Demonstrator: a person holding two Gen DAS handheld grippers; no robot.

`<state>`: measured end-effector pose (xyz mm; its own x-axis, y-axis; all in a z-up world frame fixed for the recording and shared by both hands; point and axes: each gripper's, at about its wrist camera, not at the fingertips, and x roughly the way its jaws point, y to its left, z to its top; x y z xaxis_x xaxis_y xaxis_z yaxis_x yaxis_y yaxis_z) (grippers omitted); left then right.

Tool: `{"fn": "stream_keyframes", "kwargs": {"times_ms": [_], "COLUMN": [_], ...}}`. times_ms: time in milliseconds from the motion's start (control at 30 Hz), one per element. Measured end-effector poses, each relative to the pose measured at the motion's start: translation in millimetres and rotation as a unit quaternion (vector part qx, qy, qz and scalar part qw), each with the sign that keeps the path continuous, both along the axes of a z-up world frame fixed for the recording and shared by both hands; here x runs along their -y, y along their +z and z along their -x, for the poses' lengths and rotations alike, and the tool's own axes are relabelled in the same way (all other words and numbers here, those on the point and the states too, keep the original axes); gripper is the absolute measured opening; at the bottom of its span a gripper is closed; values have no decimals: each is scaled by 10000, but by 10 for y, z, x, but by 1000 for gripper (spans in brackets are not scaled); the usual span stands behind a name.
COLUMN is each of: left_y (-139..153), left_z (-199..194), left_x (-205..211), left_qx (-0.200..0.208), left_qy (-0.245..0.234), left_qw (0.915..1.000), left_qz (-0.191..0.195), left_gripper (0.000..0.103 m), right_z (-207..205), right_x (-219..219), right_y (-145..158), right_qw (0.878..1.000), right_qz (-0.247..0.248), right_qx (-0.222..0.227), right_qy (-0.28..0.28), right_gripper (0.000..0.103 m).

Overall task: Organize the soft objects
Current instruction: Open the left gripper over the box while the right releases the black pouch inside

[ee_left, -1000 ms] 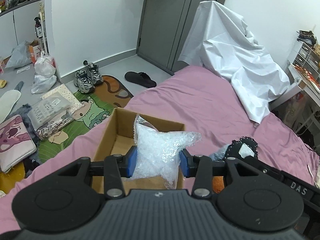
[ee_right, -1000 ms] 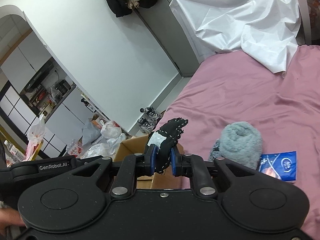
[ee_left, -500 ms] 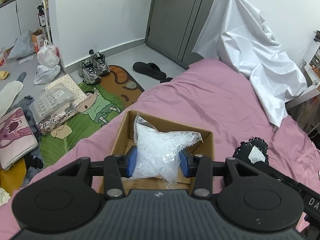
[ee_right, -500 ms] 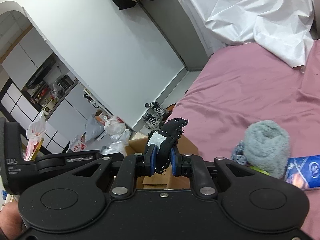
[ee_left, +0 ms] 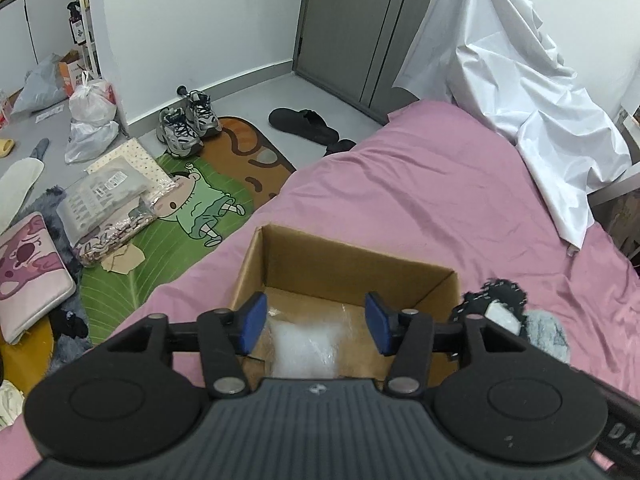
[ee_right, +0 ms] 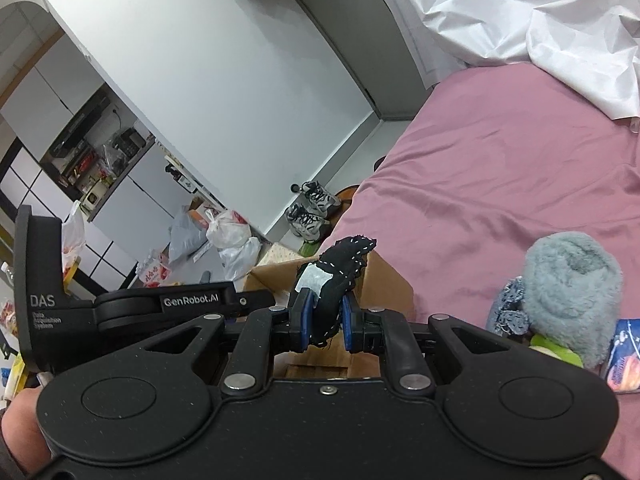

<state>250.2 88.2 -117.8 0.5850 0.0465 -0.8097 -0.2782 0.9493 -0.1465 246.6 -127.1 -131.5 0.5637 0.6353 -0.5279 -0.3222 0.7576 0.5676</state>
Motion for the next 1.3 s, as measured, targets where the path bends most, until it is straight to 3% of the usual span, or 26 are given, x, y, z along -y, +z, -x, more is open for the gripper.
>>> {"fn": "stream_keyframes", "kwargs": {"times_ms": [267,500,600,633,667,833,967,1300], "left_y": [167,212,230,239,253,332,381,492], "left_z": [60,122,171,188,203,326,405,616], "left_x": [-173,-339,-377,-377,-372,-360,-390,-373], "left_qx": [60,-57,-50,-31,-6,140,150,199], "left_qy": [141,200,235,214,195,246,324,416], "left_qw": [9998,9998,9997,9997,9998,9994,9992,9989], "left_qz": [-100,-75,-59,-70,-86,-200,-168,-102], "left_gripper": [80,87,87,87,87,96,102,103], "right_z": [-56,-55,-64,-64,-59,-9,96,311], "right_x": [-174,-267,-345,-348,-330,-261,-222,-118], "right_y": [-34,-10,-28,-55,-74,-22,62,213], "right_qw": [9999,9998,9991,9989,9990,9986,9986,9963], "right_qz": [75,1,66,82,76,108,343,845], "right_qx": [-104,-108,-259,-377,-408,-483,-372,34], "right_qy": [100,154,317,271,185,185,128,-123], "right_gripper": [15,16,34,55,65,66,74,88]}}
